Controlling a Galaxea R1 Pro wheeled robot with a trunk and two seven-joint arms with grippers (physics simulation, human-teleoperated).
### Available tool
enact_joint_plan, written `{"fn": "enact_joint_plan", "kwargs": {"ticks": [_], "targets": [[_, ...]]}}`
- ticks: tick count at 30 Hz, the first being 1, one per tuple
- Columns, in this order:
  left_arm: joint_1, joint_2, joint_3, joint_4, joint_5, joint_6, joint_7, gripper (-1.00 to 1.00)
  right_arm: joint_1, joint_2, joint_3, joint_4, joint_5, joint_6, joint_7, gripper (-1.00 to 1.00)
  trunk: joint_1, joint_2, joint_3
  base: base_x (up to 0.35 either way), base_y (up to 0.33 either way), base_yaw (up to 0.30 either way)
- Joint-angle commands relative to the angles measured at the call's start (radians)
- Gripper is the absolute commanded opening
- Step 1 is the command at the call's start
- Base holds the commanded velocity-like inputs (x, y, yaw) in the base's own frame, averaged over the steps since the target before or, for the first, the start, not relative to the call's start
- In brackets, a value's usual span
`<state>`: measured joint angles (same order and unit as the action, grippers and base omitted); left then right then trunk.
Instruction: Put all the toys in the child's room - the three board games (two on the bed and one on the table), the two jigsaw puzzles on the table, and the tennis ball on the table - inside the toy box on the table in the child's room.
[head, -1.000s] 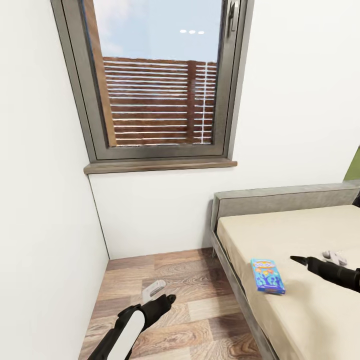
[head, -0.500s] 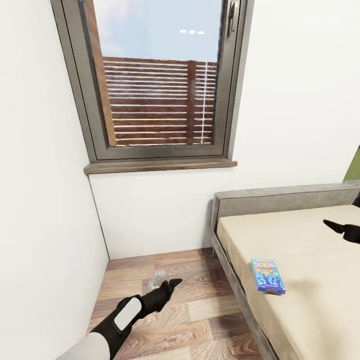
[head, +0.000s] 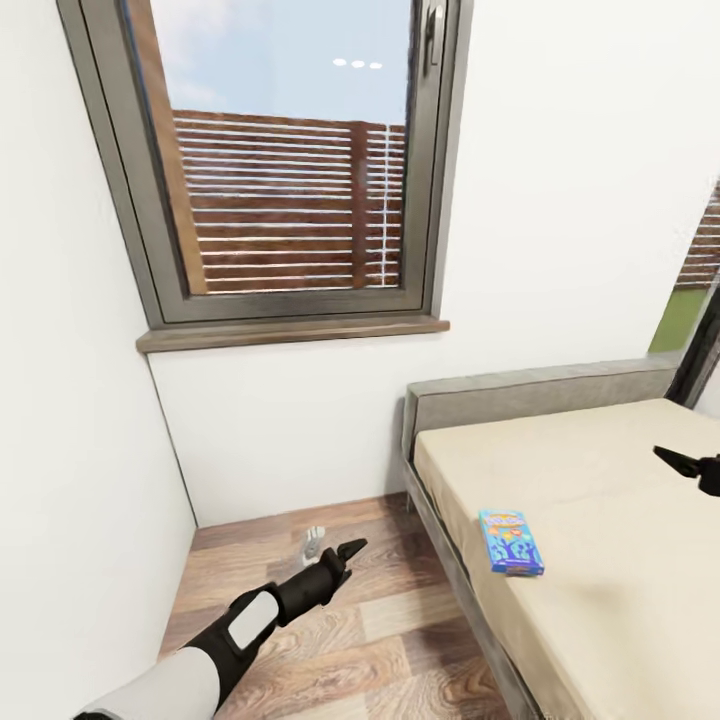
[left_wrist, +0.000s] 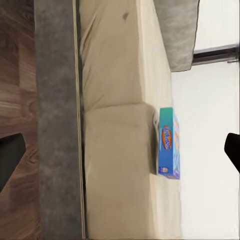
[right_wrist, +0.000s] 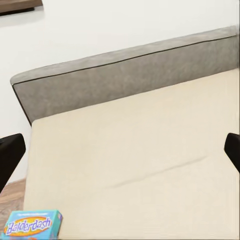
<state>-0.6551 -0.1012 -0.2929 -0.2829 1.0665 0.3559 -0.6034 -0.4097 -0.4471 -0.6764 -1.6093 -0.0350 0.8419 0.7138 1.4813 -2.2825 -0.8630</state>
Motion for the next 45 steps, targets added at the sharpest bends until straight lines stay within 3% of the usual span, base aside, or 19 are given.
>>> {"fn": "enact_joint_plan", "kwargs": {"ticks": [1, 3, 9, 15, 20, 27, 37, 45], "targets": [[-0.001, 0.003, -0.004, 0.0, 0.002, 0.001, -0.02, 1.0, 0.0, 0.001, -0.001, -0.001, -0.003, 0.008, 0.002, 1.0, 0.0, 0.0, -0.001, 0.0, 0.0, -0.282], [-0.001, 0.007, -0.003, -0.001, -0.029, -0.017, -0.074, 1.0, 0.001, 0.005, 0.0, -0.003, -0.004, 0.009, 0.002, 1.0, 0.0, 0.0, -0.001, 0.0, 0.0, -0.285], [-0.003, 0.011, 0.006, -0.001, -0.081, -0.041, -0.136, 1.0, 0.003, 0.018, 0.001, -0.004, -0.004, 0.009, 0.003, 1.0, 0.0, 0.0, -0.001, 0.0, 0.0, -0.288], [-0.012, 0.012, 0.009, -0.001, -0.086, -0.094, -0.111, 1.0, 0.003, 0.02, 0.001, -0.004, -0.003, 0.009, 0.003, 1.0, 0.0, 0.0, -0.001, 0.0, 0.0, -0.29], [-0.032, 0.021, 0.008, 0.002, -0.089, -0.135, -0.008, 1.0, 0.003, 0.021, 0.001, -0.004, -0.003, 0.009, 0.003, 1.0, 0.0, 0.0, -0.001, 0.0, 0.0, -0.29], [-0.04, 0.035, 0.015, 0.017, -0.082, -0.145, 0.022, 1.0, 0.003, 0.021, 0.001, -0.004, -0.003, 0.009, 0.022, 1.0, 0.0, 0.0, -0.001, 0.0, 0.0, -0.29], [-0.041, 0.038, 0.014, 0.023, -0.076, -0.147, 0.002, 1.0, 0.005, 0.021, 0.0, -0.004, -0.002, 0.008, 0.08, 1.0, 0.0, 0.0, -0.001, 0.0, 0.0, -0.29], [-0.042, 0.052, 0.014, 0.023, -0.076, -0.141, -0.071, 1.0, 0.005, 0.021, 0.002, -0.004, -0.002, -0.002, 0.084, 1.0, 0.0, 0.0, -0.001, 0.0, 0.0, -0.221]]}}
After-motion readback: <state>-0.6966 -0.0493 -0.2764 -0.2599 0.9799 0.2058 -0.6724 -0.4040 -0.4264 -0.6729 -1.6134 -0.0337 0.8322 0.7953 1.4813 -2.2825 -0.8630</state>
